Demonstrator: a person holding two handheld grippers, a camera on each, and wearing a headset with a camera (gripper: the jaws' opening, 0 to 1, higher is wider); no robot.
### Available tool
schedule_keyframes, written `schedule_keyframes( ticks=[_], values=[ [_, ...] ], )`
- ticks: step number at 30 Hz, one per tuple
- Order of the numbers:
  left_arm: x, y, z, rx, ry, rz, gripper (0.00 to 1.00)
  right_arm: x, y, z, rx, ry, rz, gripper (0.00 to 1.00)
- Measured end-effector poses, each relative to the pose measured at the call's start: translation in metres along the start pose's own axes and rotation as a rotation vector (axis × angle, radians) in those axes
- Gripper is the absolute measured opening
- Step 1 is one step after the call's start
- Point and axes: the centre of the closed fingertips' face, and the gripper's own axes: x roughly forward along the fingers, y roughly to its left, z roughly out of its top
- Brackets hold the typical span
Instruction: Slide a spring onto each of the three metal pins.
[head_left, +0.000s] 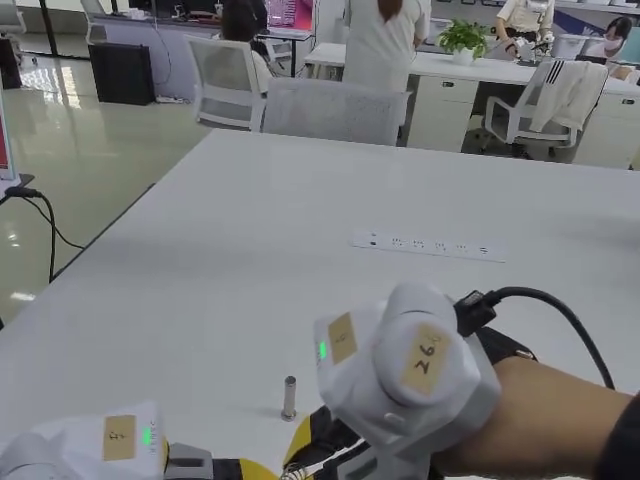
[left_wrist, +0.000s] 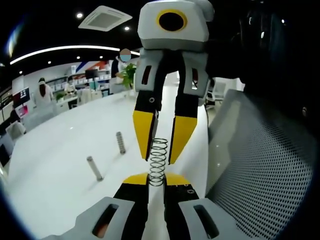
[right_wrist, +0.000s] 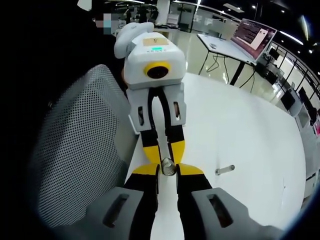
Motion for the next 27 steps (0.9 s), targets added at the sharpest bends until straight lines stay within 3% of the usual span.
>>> schedule_keyframes(
  ticks=[11, 18, 27],
  values=[
    [0.003, -0.002, 0.005, 0.024, -0.003, -0.005, 0.03, 0.004, 0.001, -0.005, -0.005, 0.029, 0.012, 0.08],
    [0.003, 0.001, 0.004, -0.003, -0.016, 0.008, 0.04, 0.003, -0.002, -0.005, -0.007, 0.036, 0.006, 0.08],
    [0.0, 0.003, -0.01, -0.045, 0.001, 0.025, 0.1, -0.004, -0.014, -0.009, -0.001, 0.046, -0.022, 0.08]
  ],
)
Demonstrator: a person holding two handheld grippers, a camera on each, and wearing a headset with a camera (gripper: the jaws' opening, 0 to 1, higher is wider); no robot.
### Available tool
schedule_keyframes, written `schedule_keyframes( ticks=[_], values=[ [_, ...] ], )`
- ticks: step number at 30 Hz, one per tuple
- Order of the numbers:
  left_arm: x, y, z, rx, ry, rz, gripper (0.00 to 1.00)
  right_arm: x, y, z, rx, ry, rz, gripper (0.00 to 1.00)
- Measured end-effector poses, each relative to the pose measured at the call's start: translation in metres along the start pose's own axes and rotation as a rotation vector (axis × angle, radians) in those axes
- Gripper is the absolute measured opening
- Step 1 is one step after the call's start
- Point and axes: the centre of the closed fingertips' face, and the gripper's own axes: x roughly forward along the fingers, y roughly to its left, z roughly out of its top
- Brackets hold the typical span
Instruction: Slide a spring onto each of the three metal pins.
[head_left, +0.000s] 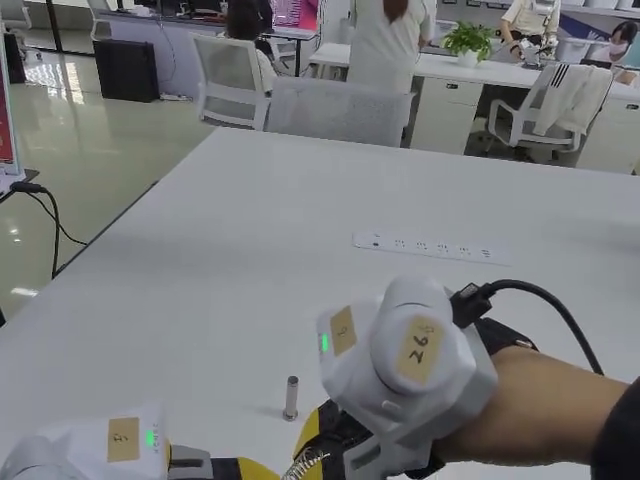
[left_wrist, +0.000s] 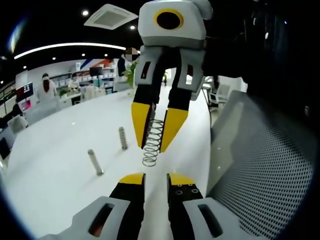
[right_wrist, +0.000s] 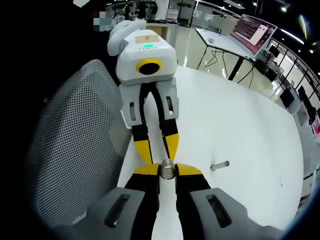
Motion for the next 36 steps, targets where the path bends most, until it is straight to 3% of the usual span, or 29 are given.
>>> schedule_keyframes(
  ticks=[22, 36],
  values=[
    [-0.005, 0.005, -0.007, -0.061, -0.012, 0.039, 0.3, -0.019, -0.063, -0.001, 0.019, 0.05, -0.123, 0.08],
    [-0.014, 0.023, -0.01, -0.086, -0.026, 0.12, 0.42, -0.014, -0.09, -0.009, 0.033, 0.099, -0.136, 0.08]
  ],
)
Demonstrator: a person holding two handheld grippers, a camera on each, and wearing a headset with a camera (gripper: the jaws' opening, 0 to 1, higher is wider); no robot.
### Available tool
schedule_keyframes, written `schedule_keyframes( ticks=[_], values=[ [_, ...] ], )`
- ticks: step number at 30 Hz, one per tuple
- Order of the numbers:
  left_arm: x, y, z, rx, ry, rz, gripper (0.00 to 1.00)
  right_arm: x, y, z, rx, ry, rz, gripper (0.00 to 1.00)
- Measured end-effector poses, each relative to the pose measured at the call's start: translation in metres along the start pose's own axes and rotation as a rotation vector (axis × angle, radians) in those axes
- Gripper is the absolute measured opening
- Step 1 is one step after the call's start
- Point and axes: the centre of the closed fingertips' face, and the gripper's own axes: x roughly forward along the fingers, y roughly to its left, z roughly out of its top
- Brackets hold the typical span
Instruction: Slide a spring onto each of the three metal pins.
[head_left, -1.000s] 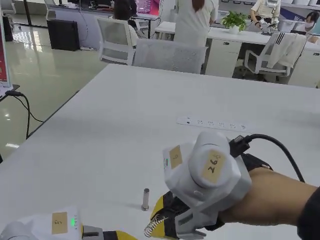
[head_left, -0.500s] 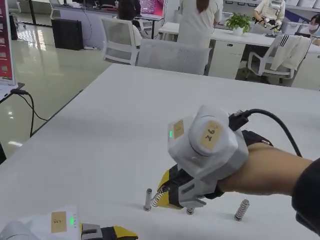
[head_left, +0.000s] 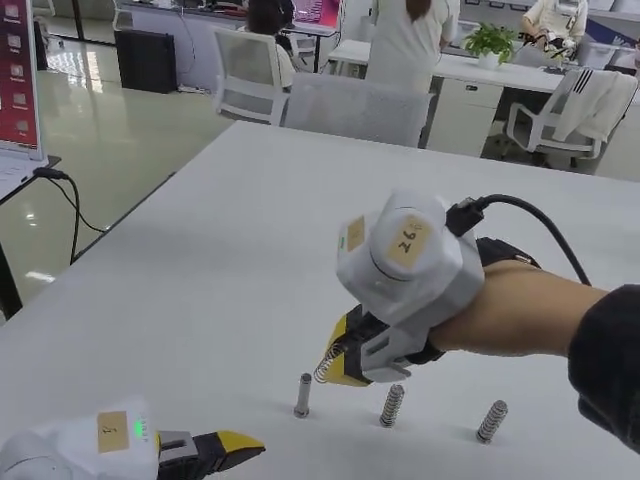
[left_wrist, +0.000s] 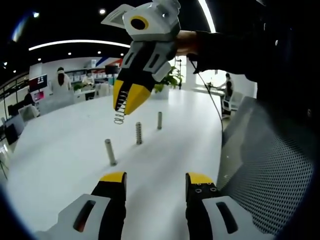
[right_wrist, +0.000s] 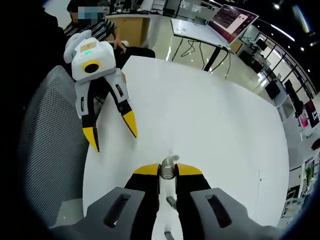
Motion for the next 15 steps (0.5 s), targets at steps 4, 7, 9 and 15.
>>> schedule_keyframes(
  ticks=[4, 7, 9, 15],
  values=[
    [-0.002, 0.004, 0.0, -0.01, -0.006, 0.016, 0.43, 0.005, -0.007, -0.002, 0.002, 0.018, 0.0, 0.08],
    [-0.003, 0.006, -0.001, -0.012, -0.007, 0.028, 0.45, 0.009, -0.011, -0.002, 0.007, 0.027, 0.006, 0.08],
    [-0.004, 0.009, -0.001, -0.018, -0.01, 0.041, 0.47, 0.012, -0.014, -0.002, 0.005, 0.033, 0.01, 0.08],
    [-0.006, 0.013, -0.001, -0.03, -0.016, 0.063, 0.5, 0.023, -0.015, -0.005, 0.003, 0.062, 0.038, 0.08]
  ],
)
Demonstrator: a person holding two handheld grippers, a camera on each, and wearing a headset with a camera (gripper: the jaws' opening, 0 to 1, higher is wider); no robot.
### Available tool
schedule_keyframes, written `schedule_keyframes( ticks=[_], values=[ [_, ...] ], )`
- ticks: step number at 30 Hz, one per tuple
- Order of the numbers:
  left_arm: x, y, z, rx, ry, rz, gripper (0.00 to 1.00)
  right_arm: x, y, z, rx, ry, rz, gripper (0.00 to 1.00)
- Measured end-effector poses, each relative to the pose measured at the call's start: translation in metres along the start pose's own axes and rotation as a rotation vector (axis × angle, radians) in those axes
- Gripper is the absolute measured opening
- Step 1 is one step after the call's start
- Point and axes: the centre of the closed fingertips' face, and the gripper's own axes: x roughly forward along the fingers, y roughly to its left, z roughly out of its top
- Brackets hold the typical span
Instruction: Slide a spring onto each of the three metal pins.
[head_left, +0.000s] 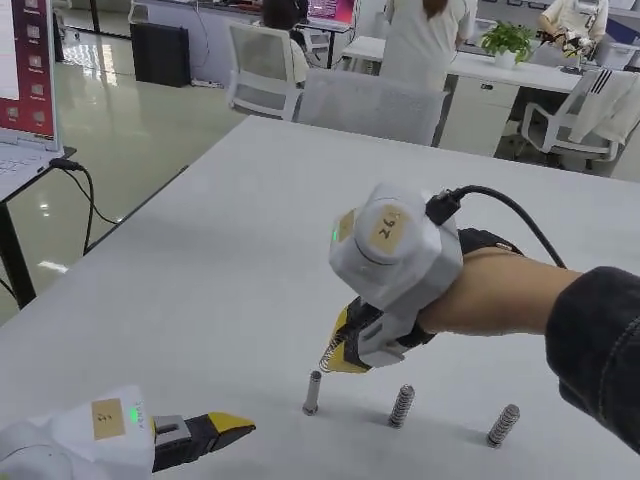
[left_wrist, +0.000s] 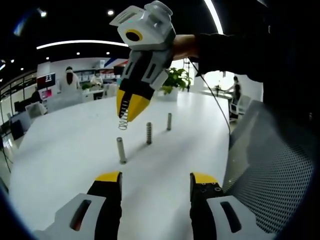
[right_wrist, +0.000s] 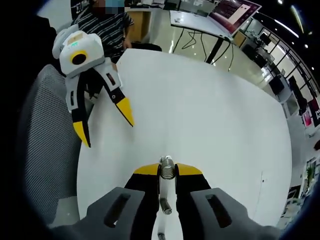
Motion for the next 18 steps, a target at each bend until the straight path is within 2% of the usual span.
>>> schedule_keyframes(
  ticks=[7, 11, 18],
  values=[
    [-0.002, 0.005, 0.003, -0.013, -0.02, 0.021, 0.51, 0.008, -0.002, -0.003, -0.001, 0.021, 0.018, 0.08],
    [-0.004, 0.007, 0.005, -0.001, -0.038, 0.036, 0.53, 0.011, -0.002, -0.003, 0.001, 0.025, 0.025, 0.08],
    [-0.005, 0.008, 0.003, -0.014, -0.033, 0.039, 0.53, 0.014, -0.001, -0.002, 0.0, 0.029, 0.033, 0.08]
  ],
)
